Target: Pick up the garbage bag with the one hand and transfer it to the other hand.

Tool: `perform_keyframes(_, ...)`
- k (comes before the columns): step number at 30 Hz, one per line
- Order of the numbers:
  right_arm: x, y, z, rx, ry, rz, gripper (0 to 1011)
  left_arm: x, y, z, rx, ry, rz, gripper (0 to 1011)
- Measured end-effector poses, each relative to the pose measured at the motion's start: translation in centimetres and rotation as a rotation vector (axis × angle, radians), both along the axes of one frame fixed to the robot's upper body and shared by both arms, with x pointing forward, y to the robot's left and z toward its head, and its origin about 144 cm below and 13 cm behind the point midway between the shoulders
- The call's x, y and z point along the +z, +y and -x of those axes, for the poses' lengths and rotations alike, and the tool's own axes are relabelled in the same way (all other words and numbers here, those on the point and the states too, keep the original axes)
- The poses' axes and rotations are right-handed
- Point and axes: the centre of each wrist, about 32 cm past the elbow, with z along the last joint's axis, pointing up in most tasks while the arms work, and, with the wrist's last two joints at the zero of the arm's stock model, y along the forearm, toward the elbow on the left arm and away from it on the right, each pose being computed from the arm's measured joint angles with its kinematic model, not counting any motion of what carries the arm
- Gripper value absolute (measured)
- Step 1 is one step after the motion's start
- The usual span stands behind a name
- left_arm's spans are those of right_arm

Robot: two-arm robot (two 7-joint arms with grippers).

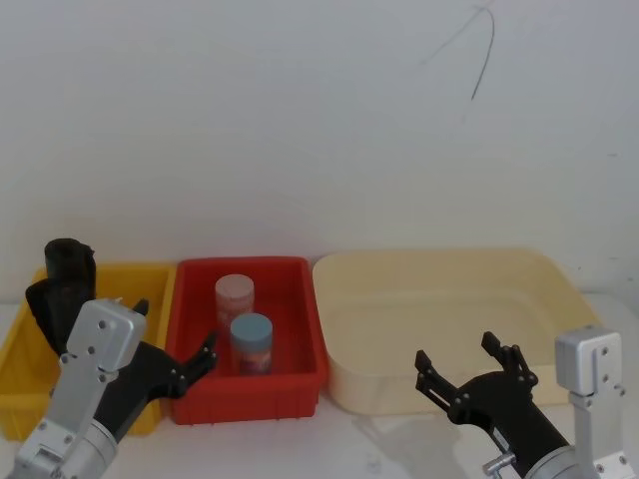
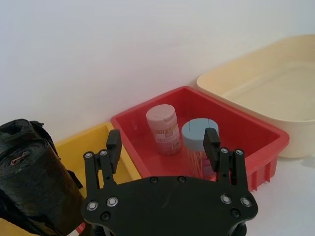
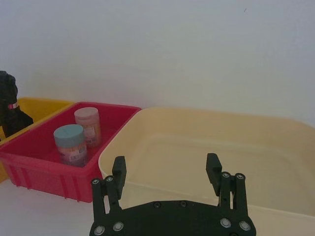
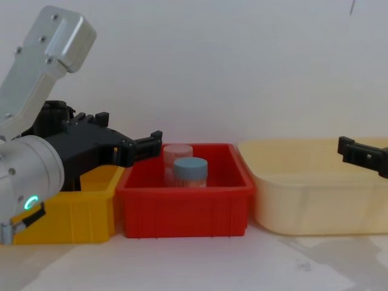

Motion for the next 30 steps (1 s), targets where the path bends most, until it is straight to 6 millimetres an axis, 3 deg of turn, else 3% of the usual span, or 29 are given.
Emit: perform_keyframes(30,0.0,0.0,0.0,0.0,0.0,0.0,1001,0.0,0.0,0.0,0.0,0.0,0.0,1001)
